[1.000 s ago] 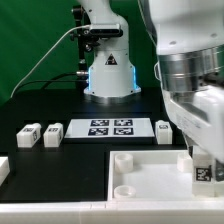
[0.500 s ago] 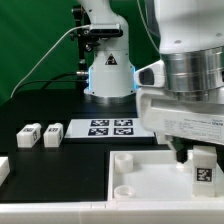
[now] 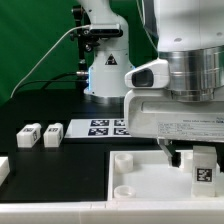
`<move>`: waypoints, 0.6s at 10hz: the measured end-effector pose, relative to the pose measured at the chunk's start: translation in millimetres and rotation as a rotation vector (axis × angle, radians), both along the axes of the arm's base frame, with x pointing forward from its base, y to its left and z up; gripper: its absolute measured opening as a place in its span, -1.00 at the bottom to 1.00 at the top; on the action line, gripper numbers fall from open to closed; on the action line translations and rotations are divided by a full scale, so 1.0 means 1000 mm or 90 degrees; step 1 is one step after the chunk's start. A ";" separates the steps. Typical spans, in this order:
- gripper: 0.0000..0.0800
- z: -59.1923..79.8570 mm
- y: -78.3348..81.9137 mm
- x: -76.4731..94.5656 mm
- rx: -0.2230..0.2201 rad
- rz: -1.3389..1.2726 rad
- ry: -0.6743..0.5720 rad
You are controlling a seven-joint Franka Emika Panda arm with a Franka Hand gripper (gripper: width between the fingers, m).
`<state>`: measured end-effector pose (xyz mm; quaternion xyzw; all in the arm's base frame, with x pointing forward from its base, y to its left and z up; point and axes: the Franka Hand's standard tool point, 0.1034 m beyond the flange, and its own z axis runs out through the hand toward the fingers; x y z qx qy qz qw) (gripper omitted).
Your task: Assemble one leg
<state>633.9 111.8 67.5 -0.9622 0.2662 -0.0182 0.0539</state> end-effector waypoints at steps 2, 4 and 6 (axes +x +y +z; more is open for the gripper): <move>-0.28 0.000 0.001 0.000 0.010 -0.136 0.013; -0.27 -0.001 0.001 -0.001 0.020 -0.253 0.025; -0.27 -0.001 -0.001 0.000 0.031 -0.377 0.039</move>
Offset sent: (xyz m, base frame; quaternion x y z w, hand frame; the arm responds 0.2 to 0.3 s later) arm 0.0000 0.0000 0.0000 0.0000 0.0000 0.2667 0.9638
